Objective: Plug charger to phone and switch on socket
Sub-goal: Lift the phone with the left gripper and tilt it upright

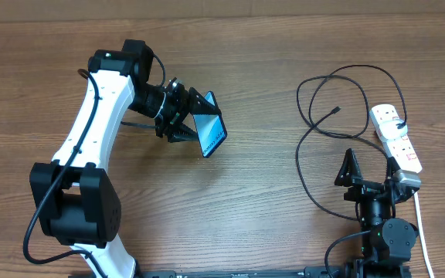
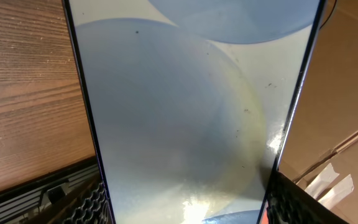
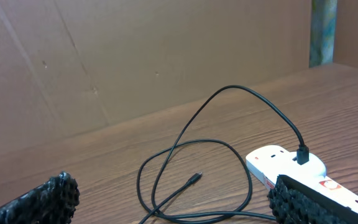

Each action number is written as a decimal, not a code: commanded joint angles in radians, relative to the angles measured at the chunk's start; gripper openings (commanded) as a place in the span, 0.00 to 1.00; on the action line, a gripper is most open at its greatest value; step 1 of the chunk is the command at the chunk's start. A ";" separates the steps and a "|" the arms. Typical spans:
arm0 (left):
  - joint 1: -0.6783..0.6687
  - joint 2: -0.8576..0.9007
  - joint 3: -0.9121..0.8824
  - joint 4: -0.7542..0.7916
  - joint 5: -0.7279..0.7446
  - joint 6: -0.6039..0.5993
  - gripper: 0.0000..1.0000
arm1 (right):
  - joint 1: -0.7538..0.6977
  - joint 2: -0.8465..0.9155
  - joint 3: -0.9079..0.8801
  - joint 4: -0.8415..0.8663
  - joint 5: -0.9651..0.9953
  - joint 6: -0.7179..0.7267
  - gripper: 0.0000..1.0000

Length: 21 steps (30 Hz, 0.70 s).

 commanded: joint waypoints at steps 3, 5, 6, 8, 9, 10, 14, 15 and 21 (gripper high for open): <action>0.005 -0.001 0.030 -0.003 0.060 0.027 0.52 | -0.003 -0.012 -0.011 0.002 -0.006 -0.016 1.00; 0.005 -0.001 0.030 -0.003 0.060 0.027 0.52 | -0.003 -0.012 -0.011 0.002 -0.006 -0.016 1.00; 0.005 -0.001 0.030 -0.003 0.060 0.027 0.52 | -0.003 -0.012 -0.011 0.002 -0.006 -0.016 1.00; 0.005 -0.001 0.030 -0.003 0.060 0.027 0.52 | -0.003 -0.012 -0.011 0.003 -0.006 -0.016 1.00; 0.005 -0.001 0.030 -0.003 0.059 0.027 0.52 | -0.003 -0.012 -0.011 0.002 -0.006 -0.016 1.00; 0.005 -0.001 0.030 -0.002 0.058 0.028 0.52 | -0.003 -0.011 -0.011 0.002 -0.006 -0.016 1.00; 0.005 -0.001 0.030 0.002 0.056 0.074 0.52 | -0.003 -0.012 -0.011 0.003 -0.006 -0.016 1.00; 0.005 -0.001 0.030 0.002 0.050 0.085 0.52 | -0.003 -0.012 -0.011 0.003 -0.006 -0.016 1.00; 0.003 -0.001 0.030 -0.001 -0.057 0.133 0.51 | -0.003 -0.012 -0.011 0.002 -0.006 -0.016 1.00</action>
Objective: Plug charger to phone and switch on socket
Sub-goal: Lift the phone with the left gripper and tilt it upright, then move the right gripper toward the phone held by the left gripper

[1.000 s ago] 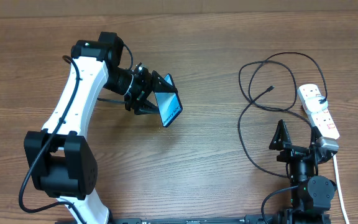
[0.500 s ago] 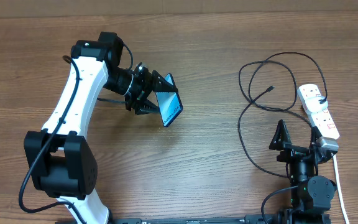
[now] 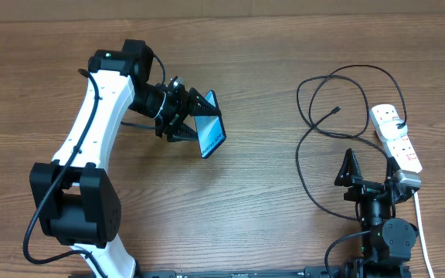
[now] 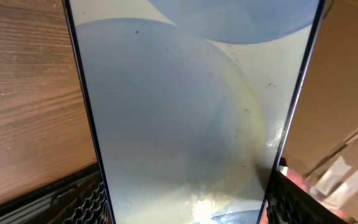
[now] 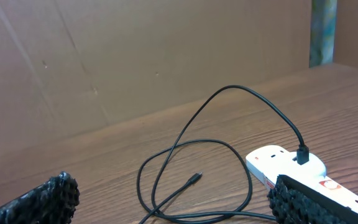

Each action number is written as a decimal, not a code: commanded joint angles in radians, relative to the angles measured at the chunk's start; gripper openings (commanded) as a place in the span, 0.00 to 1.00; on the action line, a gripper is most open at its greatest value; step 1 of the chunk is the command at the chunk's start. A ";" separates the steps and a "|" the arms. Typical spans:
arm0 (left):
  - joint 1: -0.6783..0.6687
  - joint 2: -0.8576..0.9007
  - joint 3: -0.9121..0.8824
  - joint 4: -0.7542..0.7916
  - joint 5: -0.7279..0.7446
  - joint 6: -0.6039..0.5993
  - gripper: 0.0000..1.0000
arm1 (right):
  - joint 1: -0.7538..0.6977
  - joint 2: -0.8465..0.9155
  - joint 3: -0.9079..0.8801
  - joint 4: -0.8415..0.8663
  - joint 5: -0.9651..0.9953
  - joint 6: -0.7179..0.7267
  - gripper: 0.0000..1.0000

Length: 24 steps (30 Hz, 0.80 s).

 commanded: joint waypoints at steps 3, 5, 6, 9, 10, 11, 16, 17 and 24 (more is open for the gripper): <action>-0.001 -0.001 0.030 -0.008 -0.123 0.066 0.51 | -0.003 -0.012 -0.011 0.003 -0.006 -0.016 1.00; -0.005 -0.001 0.030 -0.006 -0.161 0.065 0.51 | -0.003 -0.012 -0.011 0.003 -0.006 -0.016 1.00; -0.005 -0.001 0.030 -0.003 -0.177 0.066 0.50 | -0.003 -0.012 -0.011 0.003 -0.006 -0.016 1.00; -0.007 -0.001 0.030 -0.003 -0.232 0.065 0.49 | -0.003 -0.012 -0.011 0.003 -0.006 -0.016 1.00; -0.007 -0.001 0.030 -0.003 -0.249 0.065 0.49 | -0.003 -0.012 -0.011 0.004 -0.006 -0.016 1.00; -0.007 -0.001 0.030 -0.003 -0.267 0.064 0.49 | -0.003 -0.012 -0.011 0.014 -0.007 -0.016 1.00; -0.009 -0.001 0.030 0.011 -0.278 0.065 0.49 | -0.003 -0.011 -0.011 0.016 -0.189 0.212 1.00; -0.009 -0.001 0.030 0.018 -0.278 0.064 0.50 | -0.003 -0.011 -0.011 0.023 -0.256 0.307 1.00; -0.009 -0.001 0.030 0.039 -0.278 0.064 0.50 | -0.003 -0.011 -0.011 0.027 -0.760 0.793 1.00</action>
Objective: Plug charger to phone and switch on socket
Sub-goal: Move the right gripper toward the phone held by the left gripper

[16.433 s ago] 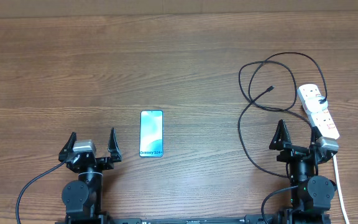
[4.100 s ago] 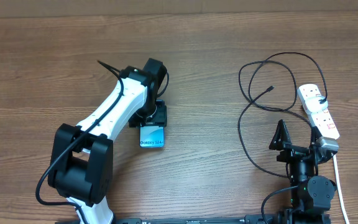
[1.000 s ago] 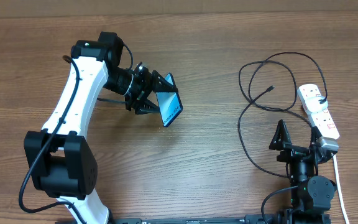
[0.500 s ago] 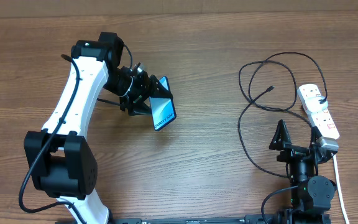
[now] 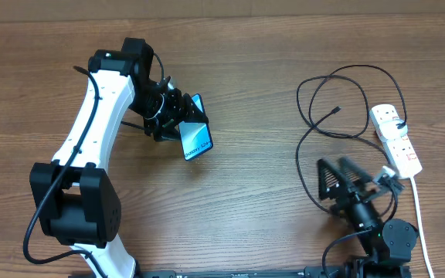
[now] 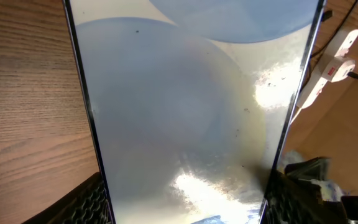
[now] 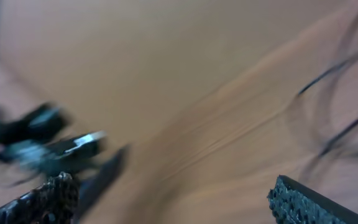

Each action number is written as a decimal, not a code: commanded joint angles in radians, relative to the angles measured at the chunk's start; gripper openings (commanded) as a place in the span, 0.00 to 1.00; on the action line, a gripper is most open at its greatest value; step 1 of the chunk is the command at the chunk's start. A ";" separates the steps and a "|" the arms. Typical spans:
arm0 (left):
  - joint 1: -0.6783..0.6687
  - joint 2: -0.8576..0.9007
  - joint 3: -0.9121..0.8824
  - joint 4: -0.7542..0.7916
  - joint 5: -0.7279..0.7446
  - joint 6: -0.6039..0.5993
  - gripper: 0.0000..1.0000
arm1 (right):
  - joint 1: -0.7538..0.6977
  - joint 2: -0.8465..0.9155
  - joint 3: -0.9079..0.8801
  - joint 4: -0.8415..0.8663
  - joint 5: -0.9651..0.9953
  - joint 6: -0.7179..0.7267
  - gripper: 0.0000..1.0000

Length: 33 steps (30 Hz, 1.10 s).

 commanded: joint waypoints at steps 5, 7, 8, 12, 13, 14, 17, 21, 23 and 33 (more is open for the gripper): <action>-0.008 -0.001 0.029 0.001 0.014 0.027 0.51 | -0.003 -0.011 -0.010 0.032 -0.232 0.170 1.00; -0.008 -0.001 0.029 0.001 0.014 0.026 0.51 | -0.003 -0.009 -0.007 -0.006 -0.240 0.047 0.99; -0.008 -0.001 0.029 0.001 0.014 0.027 0.51 | -0.003 -0.002 -0.001 -0.022 -0.246 0.001 0.99; -0.008 -0.001 0.029 0.002 0.014 0.026 0.50 | -0.003 0.072 0.088 -0.175 -0.180 -0.106 0.99; -0.008 -0.001 0.029 0.003 0.013 0.026 0.50 | -0.003 0.103 0.130 -0.240 -0.144 -0.161 0.99; -0.008 -0.001 0.029 0.006 0.014 0.026 0.51 | -0.003 0.134 0.169 -0.297 -0.108 -0.207 0.99; -0.008 -0.001 0.029 0.008 0.014 0.026 0.52 | -0.003 0.245 0.314 -0.467 0.031 -0.327 0.99; -0.008 -0.001 0.029 0.006 0.016 0.026 0.52 | -0.002 0.397 0.541 -0.657 0.102 -0.353 0.99; -0.008 -0.001 0.029 -0.002 0.021 0.026 0.52 | -0.002 0.456 0.655 -0.753 0.080 -0.353 0.99; -0.010 -0.001 0.029 -0.030 0.021 -0.002 0.52 | -0.002 0.552 0.852 -0.958 -0.066 -0.353 1.00</action>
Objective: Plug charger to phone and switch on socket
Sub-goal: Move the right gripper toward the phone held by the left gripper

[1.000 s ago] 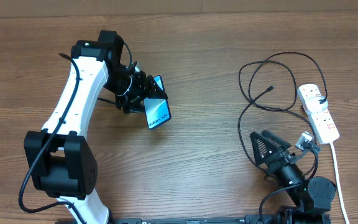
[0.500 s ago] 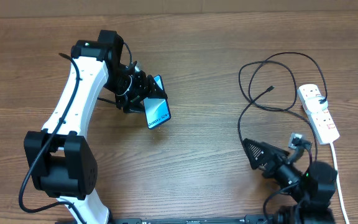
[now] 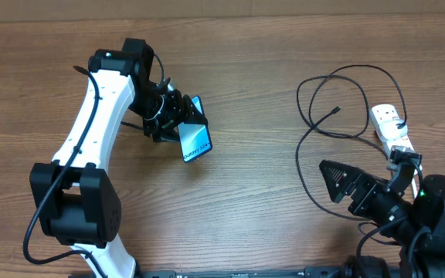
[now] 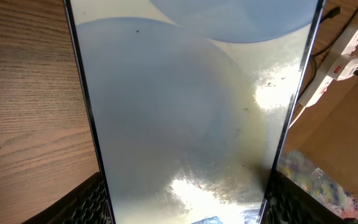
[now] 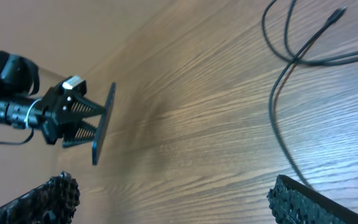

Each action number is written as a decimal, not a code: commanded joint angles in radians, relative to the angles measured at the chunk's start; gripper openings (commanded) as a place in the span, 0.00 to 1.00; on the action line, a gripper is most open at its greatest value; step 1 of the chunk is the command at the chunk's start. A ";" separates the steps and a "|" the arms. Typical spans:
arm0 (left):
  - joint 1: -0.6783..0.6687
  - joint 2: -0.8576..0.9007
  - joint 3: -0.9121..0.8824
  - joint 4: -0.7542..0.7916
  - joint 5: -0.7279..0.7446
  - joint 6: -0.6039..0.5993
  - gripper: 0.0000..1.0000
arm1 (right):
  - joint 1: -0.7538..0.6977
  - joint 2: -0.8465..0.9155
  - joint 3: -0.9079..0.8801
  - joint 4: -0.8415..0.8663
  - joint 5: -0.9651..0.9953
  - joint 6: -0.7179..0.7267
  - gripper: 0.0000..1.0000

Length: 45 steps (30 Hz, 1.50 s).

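My left gripper [image 3: 178,123] is shut on the phone [image 3: 195,139] and holds it above the table's left half, screen tilted upward. In the left wrist view the phone [image 4: 185,112] fills the frame between my fingers [image 4: 82,202]. The black charger cable [image 3: 315,116] lies looped at the right, and its free connector [image 3: 337,110] rests on the wood. Its other end is plugged into the white socket strip [image 3: 391,123]. My right gripper [image 3: 350,188] is open and empty, pointing left, below the cable loop. From the right wrist the phone [image 5: 101,124] appears edge-on.
The right arm's body [image 3: 431,212] covers the near end of the socket strip in the overhead view. Bare wooden tabletop [image 3: 261,177] lies between the two grippers. The cable [image 5: 278,112] runs past the right gripper's right finger [image 5: 316,199].
The right arm has shifted to the right and now hides the strip's near end. Its wrist view was blurred and is now sharp, facing the held phone. The left gripper and phone have stayed put.
At first my left gripper held the phone a little further right, and the open right gripper faced the back wall and the strip. Later the phone was further left and the right gripper had turned leftward. Now the right arm sits further right, still open.
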 commanded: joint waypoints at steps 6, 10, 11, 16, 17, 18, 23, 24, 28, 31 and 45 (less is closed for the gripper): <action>-0.008 -0.001 0.025 0.010 0.031 -0.018 0.51 | -0.002 0.010 -0.153 0.193 -0.181 0.056 0.99; -0.008 -0.001 0.025 0.010 0.031 -0.019 0.51 | -0.002 0.019 -0.287 0.400 -0.290 0.060 1.00; -0.008 -0.001 0.025 0.010 0.031 -0.025 0.51 | -0.001 0.024 -0.323 0.454 -0.288 0.060 1.00; -0.008 -0.001 0.025 0.028 0.031 -0.069 0.51 | 0.036 0.069 -0.439 0.694 -0.284 0.146 1.00; -0.008 -0.001 0.025 0.032 0.031 -0.079 0.51 | 0.058 0.086 -0.448 0.736 -0.270 0.155 1.00; -0.008 -0.001 0.025 0.034 0.031 -0.089 0.51 | 0.084 0.103 -0.450 0.766 -0.252 0.157 1.00; -0.008 -0.001 0.025 0.050 0.030 -0.116 0.50 | 0.311 0.257 -0.450 0.938 -0.085 0.158 1.00; -0.008 -0.001 0.025 0.051 0.031 -0.117 0.50 | 0.371 0.300 -0.450 0.977 -0.036 0.158 0.99; -0.008 -0.001 0.025 0.055 0.030 -0.133 0.50 | 0.554 0.442 -0.449 1.136 0.119 0.158 1.00; -0.008 -0.001 0.025 0.077 0.030 -0.160 0.50 | 0.649 0.528 -0.449 1.301 0.179 0.159 1.00; -0.008 -0.001 0.025 0.129 0.027 -0.187 0.50 | 0.769 0.851 -0.447 1.778 0.336 0.468 1.00</action>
